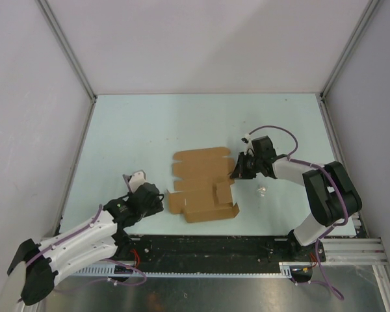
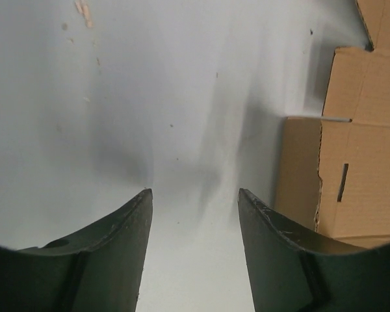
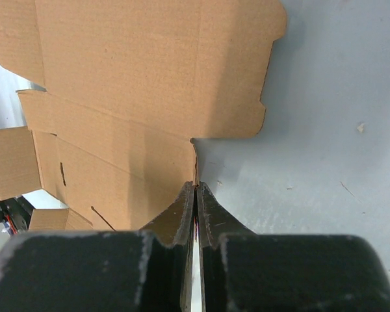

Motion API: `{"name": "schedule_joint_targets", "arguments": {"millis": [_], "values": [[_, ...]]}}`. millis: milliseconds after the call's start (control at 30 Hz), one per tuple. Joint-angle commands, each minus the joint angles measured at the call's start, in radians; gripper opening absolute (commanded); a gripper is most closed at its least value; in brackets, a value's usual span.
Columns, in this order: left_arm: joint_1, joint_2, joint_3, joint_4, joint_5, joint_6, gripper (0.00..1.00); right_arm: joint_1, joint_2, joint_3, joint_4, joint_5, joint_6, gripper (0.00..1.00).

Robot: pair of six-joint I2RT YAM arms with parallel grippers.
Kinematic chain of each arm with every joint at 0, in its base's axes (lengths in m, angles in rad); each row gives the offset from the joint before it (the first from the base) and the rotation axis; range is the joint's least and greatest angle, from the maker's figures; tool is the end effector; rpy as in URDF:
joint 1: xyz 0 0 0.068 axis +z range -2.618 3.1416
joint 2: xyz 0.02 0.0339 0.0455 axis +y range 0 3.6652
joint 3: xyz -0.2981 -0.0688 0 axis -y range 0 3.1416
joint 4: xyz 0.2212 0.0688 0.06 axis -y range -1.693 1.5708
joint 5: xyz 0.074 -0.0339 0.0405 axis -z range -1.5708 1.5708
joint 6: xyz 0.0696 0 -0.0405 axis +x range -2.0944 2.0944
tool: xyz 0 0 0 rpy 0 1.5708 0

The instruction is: Fold the paper box

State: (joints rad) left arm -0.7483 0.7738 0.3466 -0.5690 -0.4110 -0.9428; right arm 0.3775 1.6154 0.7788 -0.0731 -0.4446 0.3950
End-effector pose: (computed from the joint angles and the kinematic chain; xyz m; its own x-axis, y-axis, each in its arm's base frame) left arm 0.0980 -0.0530 0.1691 -0.7374 -0.3276 -0.5907 -0.2248 0.9437 -0.2428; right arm 0.2772 0.1421 0.1793 -0.8998 0.0169 -0.4361 -0.2514 0.7967 0.5496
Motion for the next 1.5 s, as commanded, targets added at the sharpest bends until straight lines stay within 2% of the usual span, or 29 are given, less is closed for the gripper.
{"name": "schedule_joint_targets", "arguments": {"millis": [0, 233, 600, 1200, 1467], "values": [[0.006, 0.007, -0.032, 0.093, 0.072, -0.011, 0.60, -0.003, -0.017, -0.016, 0.038, -0.019, -0.001, 0.06], [0.004, 0.077, -0.092, 0.305, 0.196, -0.013, 0.59, -0.003, -0.015, -0.026, 0.045, -0.022, 0.007, 0.06], [0.004, 0.047, -0.118, 0.342, 0.213, -0.016, 0.59, -0.003, 0.000, -0.041, 0.064, -0.039, 0.031, 0.06], [0.003, 0.018, -0.199, 0.466, 0.279, -0.100, 0.58, -0.003, 0.006, -0.059, 0.111, -0.045, 0.058, 0.06], [0.004, -0.071, -0.250, 0.511, 0.299, -0.140, 0.58, -0.003, 0.011, -0.061, 0.111, -0.042, 0.064, 0.06]]}}
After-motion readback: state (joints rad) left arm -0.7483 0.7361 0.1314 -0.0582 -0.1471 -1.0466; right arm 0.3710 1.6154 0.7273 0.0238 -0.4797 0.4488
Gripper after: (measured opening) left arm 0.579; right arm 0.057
